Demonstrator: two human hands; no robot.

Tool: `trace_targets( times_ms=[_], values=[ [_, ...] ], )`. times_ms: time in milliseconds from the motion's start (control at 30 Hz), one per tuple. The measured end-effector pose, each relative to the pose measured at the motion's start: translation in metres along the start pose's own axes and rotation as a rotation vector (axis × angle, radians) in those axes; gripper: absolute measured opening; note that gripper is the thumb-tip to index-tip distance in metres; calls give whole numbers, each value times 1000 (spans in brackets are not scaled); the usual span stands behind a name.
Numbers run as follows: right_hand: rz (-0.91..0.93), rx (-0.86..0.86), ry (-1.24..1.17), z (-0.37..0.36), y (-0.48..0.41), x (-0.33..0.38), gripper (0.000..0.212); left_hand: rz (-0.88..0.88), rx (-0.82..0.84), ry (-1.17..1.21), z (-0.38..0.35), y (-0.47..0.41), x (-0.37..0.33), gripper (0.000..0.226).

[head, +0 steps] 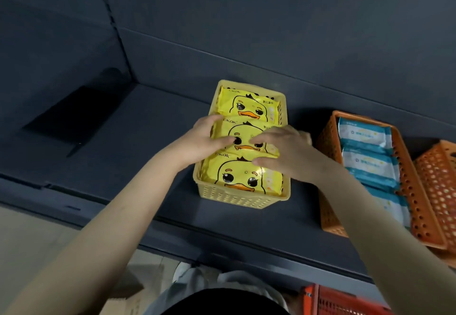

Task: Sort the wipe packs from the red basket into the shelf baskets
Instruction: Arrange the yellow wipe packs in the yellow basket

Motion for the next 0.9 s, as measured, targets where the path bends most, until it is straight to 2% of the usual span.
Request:
trace_targets(
  times_ms=[133, 333, 433, 600, 667, 767, 900],
  values=[
    [-71, 39, 18, -2, 17, -8, 46, 15, 44, 27, -1, 7, 8, 76],
    [-91, -5, 197, -14, 21, 0, 40, 38, 43, -40, -2, 0, 12, 81],
    [-118, 11, 143, -18, 25, -2, 43, -2, 47, -88, -2, -3, 15, 80],
    [-168, -224, -222, -8, 50, -8, 48, -72, 8, -336, 11, 2, 6, 67],
    [-200, -312, -217, 3, 70, -10, 47, -134, -66, -383, 16, 7, -11, 59],
    [-347, -438, -195, 21, 115, -18, 49, -304, -177, -439, 11, 19, -47, 50],
    [-494, -597, -172, 28, 202, -27, 46, -509, -178, -452, -37, 49, -90, 38]
  ],
)
Point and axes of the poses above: each hand's wrist, its own y-axis away from the middle knuckle, its own z-axis out of the back of the hand, x = y × z, the point moved 1 cm from there along -y, towards the middle knuckle, and after that the axes turned 3 degrees about -y, right-handed, at the moved point
